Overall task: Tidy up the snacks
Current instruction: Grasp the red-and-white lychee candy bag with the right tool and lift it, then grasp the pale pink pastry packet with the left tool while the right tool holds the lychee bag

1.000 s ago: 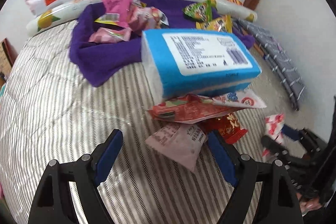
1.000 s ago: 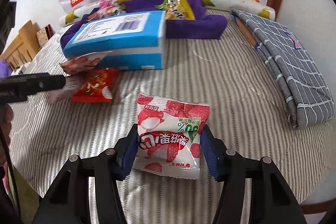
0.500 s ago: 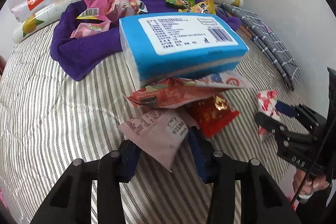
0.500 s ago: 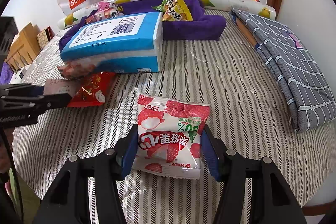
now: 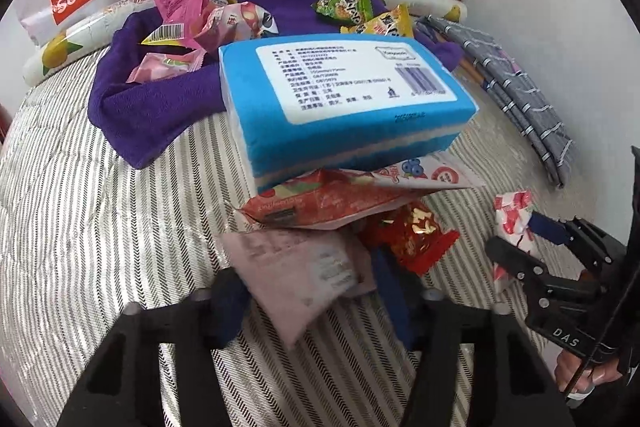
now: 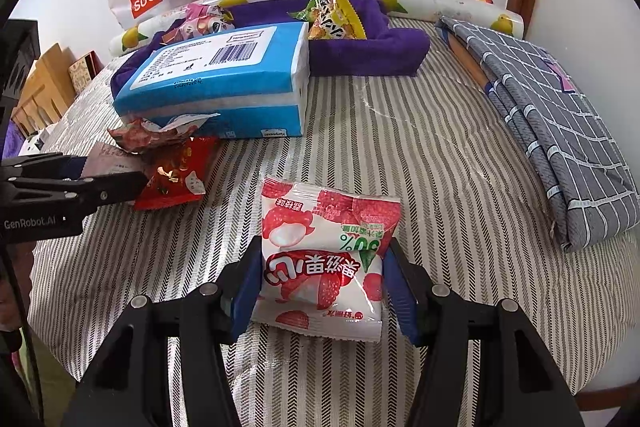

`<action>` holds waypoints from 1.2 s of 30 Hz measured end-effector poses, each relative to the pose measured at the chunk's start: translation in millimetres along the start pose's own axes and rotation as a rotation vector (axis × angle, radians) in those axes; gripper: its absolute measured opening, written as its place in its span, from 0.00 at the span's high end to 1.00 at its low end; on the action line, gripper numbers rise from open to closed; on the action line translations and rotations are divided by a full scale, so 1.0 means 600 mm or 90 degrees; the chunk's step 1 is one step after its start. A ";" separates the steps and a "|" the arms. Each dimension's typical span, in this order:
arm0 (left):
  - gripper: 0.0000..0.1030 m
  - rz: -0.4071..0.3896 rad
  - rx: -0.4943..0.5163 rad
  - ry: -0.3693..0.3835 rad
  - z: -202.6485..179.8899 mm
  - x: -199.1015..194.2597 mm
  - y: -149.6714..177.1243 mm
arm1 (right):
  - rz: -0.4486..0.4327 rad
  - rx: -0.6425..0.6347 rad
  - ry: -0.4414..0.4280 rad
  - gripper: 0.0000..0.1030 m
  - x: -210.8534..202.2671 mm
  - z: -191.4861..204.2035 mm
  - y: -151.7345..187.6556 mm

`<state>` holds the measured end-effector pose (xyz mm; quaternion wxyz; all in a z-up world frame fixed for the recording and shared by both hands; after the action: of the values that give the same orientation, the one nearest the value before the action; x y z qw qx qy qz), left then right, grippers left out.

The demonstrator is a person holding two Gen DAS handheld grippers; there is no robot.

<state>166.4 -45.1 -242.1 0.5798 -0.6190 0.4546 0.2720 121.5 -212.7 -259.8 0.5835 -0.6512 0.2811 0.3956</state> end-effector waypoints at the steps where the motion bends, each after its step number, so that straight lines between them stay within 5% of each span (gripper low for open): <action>1: 0.58 0.002 -0.001 0.008 -0.002 0.000 0.000 | 0.001 0.000 0.001 0.44 0.000 0.000 0.000; 13: 0.60 0.003 -0.024 0.024 0.023 -0.046 0.031 | 0.009 -0.008 0.010 0.45 -0.021 0.018 -0.003; 36: 0.61 -0.083 -0.052 0.011 0.049 -0.159 0.003 | -0.108 -0.045 0.035 0.45 -0.172 0.102 -0.098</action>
<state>128.5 6.9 -165.8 0.5668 -0.6725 0.4069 0.2470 104.2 -152.8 -141.8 0.5836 -0.7035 0.2266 0.3363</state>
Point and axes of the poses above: each gripper's, at about its wrist camera, not at the fingertips, and x roughly the way its jaws point, z to its left, y to its underside, the point moved 7 cm from there along x, roughly the way its jaws point, and after that the axes turned 4 degrees about -x, right-handed, at the moved point
